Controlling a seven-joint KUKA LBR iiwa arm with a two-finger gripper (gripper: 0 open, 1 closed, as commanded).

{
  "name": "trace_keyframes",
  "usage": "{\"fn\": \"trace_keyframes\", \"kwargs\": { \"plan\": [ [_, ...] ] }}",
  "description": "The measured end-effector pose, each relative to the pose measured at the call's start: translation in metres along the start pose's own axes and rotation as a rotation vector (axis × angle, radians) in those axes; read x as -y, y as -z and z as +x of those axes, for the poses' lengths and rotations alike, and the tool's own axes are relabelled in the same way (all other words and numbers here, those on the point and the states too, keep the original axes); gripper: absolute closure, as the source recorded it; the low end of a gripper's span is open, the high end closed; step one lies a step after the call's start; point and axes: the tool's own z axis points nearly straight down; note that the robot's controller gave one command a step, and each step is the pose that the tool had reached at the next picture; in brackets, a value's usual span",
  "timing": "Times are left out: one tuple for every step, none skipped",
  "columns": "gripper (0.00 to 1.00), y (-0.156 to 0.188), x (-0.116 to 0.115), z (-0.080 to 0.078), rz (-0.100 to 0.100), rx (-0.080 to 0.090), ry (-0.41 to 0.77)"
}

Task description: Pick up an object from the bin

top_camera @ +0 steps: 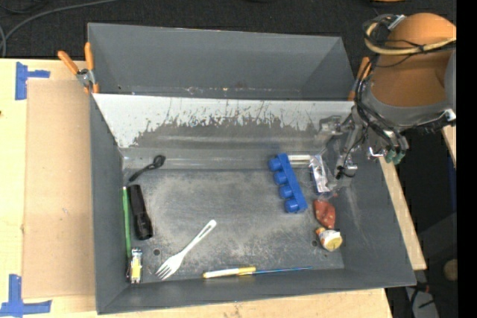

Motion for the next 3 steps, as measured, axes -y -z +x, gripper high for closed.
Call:
{"fn": "trace_keyframes", "kwargs": {
  "plan": [
    [0.0, 0.024, 0.016, 0.019, -0.002, -0.002, 0.161],
    [0.0, -0.035, 0.02, 0.044, -0.003, -0.002, 0.268],
    [0.0, -0.06, 0.028, 0.042, -0.005, -0.006, 0.262]
  ]
}}
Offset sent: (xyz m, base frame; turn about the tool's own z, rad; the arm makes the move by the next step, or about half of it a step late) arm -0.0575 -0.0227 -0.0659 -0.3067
